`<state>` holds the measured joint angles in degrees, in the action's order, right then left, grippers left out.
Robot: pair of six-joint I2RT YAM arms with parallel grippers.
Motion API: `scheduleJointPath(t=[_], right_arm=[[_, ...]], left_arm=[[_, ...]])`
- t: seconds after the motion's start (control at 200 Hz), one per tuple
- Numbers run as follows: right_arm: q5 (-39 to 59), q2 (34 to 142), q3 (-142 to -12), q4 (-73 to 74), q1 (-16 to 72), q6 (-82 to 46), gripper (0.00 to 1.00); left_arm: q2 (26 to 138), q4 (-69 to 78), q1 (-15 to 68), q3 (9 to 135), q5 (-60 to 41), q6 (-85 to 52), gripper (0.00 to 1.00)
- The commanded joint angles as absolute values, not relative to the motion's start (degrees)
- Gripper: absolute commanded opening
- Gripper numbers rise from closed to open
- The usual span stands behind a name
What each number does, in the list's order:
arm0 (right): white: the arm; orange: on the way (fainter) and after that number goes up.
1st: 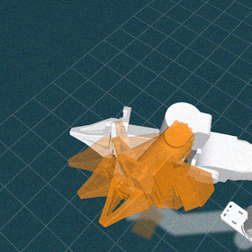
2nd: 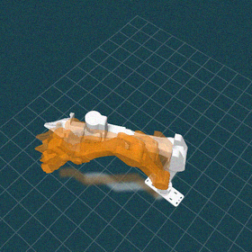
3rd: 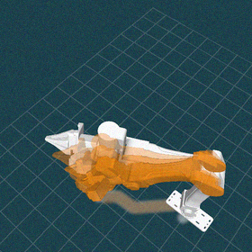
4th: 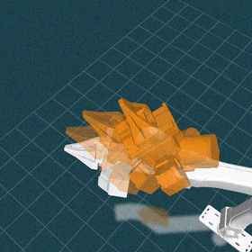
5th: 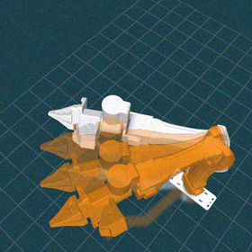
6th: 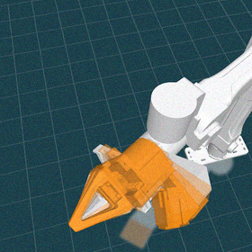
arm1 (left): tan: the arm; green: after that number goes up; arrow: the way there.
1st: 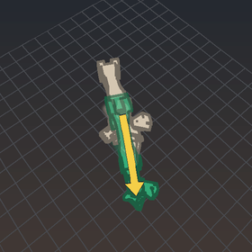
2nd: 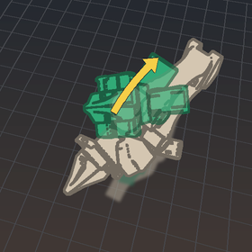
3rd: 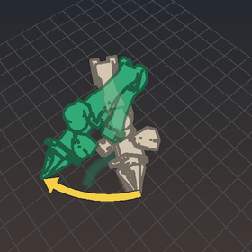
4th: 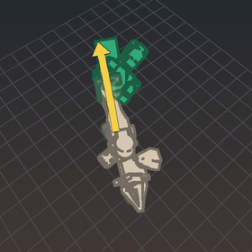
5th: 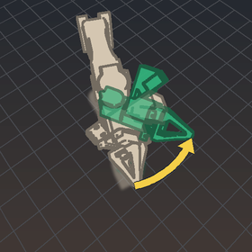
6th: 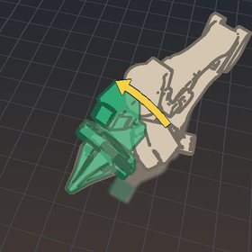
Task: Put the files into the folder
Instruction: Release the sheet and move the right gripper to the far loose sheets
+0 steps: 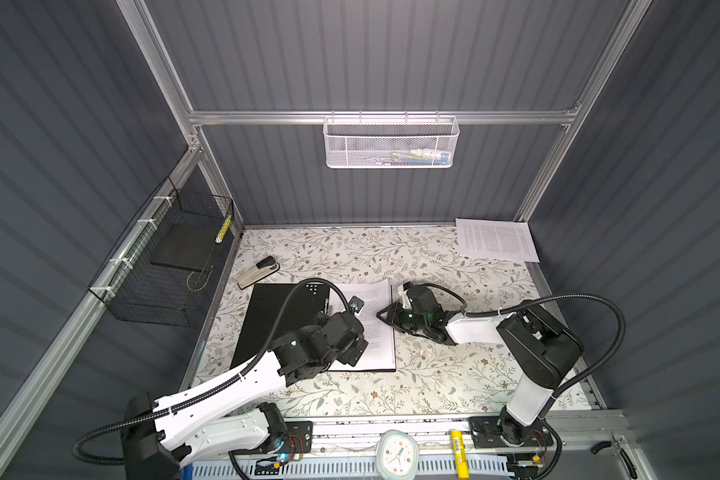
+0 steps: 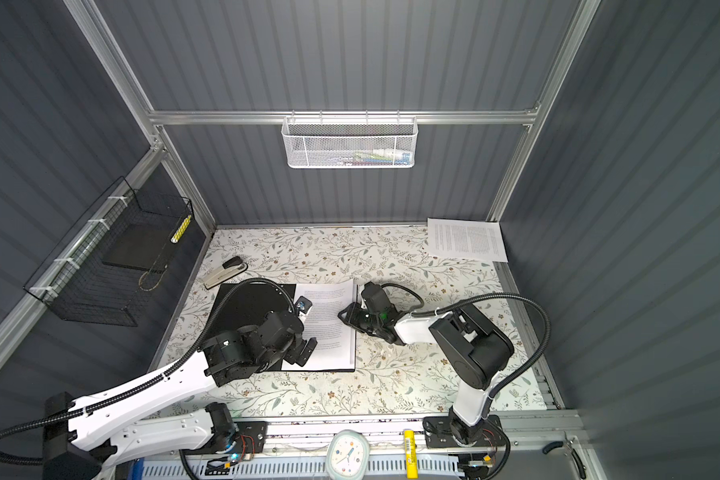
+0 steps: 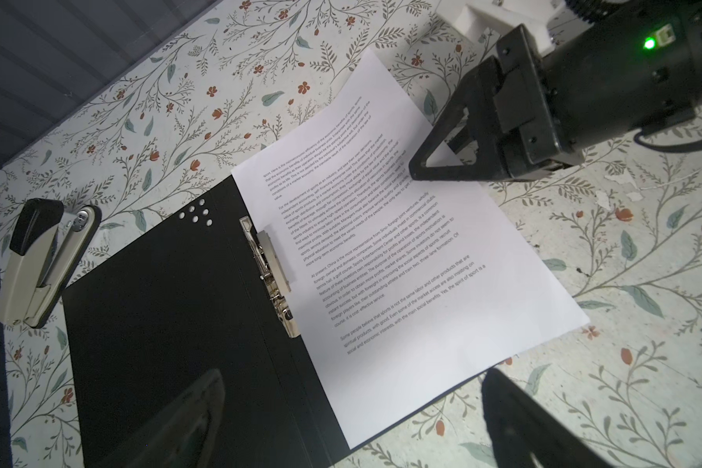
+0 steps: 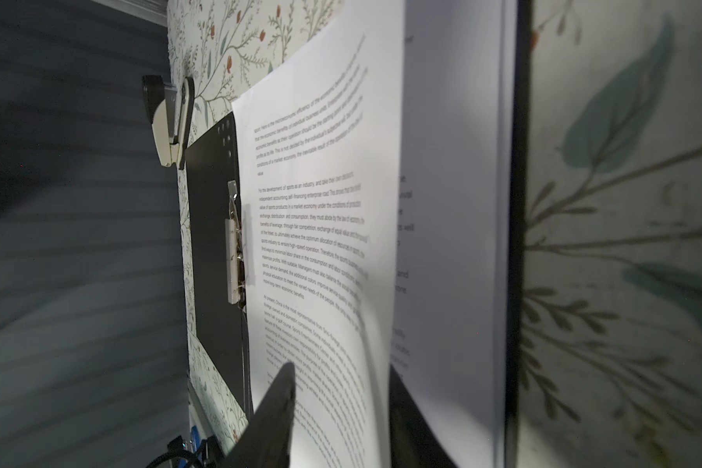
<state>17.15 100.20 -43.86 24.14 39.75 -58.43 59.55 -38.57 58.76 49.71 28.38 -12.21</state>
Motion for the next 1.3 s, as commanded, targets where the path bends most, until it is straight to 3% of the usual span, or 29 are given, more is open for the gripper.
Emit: scheduleJointPath(t=[0.0, 0.36, 0.44, 0.49, 0.79, 0.966, 1.291], right_arm=[[15.4, 98.2, -45.3, 19.5, 39.9, -56.9, 0.40], [8.4, 89.8, -46.8, 2.2, 37.7, -51.8, 0.64], [6.6, 87.6, -47.4, -1.6, 35.8, -49.2, 0.80], [5.2, 86.4, -48.3, -4.4, 34.2, -47.4, 0.99], [4.0, 93.3, -62.3, -14.3, 15.1, -37.7, 0.99], [6.7, 104.9, -75.1, -16.3, 5.4, -35.6, 0.99], [9.4, 122.8, -94.2, -18.1, -0.8, -38.5, 0.99]], left_arm=[[59.5, -38.8, 58.2, 50.6, 27.6, -11.3, 1.00], [58.7, -38.9, 58.2, 50.5, 27.3, -11.2, 1.00], [58.6, -38.9, 58.2, 50.5, 27.2, -11.2, 1.00], [58.5, -38.9, 58.2, 50.5, 27.1, -11.2, 1.00], [58.3, -38.9, 58.2, 50.4, 26.8, -11.1, 1.00], [57.8, -38.4, 58.2, 50.1, 26.2, -10.8, 1.00], [58.6, -38.1, 58.2, 50.2, 25.4, -10.5, 1.00]])
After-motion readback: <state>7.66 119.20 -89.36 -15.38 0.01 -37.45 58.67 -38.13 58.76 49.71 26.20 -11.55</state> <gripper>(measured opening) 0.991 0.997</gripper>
